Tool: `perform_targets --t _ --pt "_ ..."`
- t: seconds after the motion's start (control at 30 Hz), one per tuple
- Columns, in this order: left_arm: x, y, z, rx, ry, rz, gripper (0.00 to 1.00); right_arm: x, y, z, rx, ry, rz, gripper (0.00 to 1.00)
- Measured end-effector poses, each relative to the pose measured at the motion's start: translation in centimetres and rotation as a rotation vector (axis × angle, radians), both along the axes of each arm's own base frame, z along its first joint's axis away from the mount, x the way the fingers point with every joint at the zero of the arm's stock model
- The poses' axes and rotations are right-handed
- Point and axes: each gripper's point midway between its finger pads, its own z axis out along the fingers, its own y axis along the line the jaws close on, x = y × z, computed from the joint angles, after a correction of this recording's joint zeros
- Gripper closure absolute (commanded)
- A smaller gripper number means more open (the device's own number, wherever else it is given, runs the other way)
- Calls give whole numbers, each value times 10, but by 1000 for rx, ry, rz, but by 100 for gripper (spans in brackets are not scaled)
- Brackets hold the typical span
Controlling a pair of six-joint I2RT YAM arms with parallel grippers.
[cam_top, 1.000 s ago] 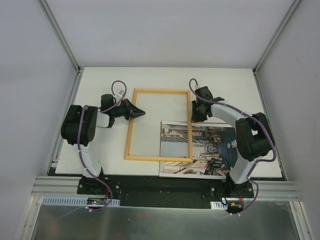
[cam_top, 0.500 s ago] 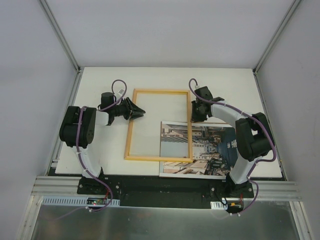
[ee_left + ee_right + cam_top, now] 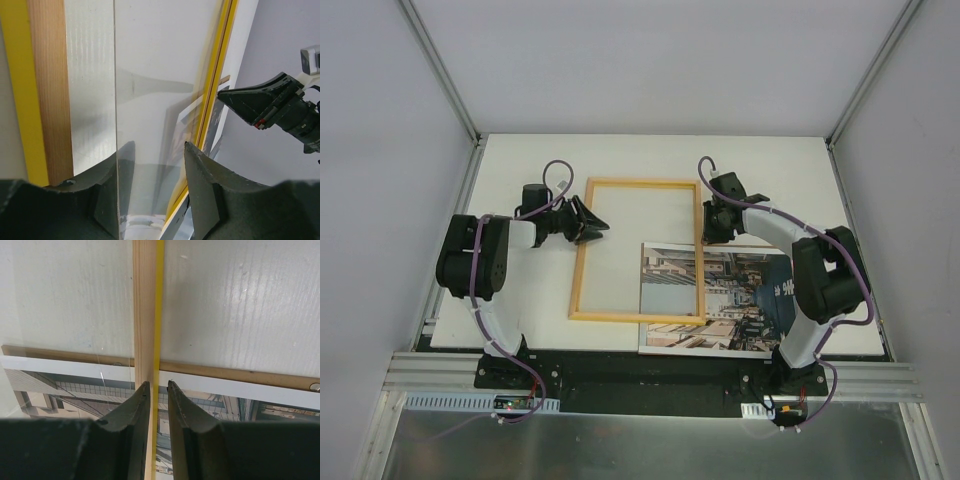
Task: Put the photo into the frame
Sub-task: Place the glass panel in the frame body.
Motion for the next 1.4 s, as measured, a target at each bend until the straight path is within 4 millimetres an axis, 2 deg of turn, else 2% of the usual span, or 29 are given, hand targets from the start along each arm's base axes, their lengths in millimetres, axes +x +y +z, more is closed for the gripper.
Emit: perform_targets --t 0.43,0.77,1.13,1.4 --pt "-2 7 6 91 -10 -9 46 0 0 6 6 -14 0 77" --pt "-11 19 5 193 5 -4 38 1 0 8 7 -17 1 77" --pt "-20 34 5 310 11 11 37 0 1 8 7 -17 4 77" --pt "-24 37 -1 339 36 16 38 -1 3 8 7 -17 7 77"
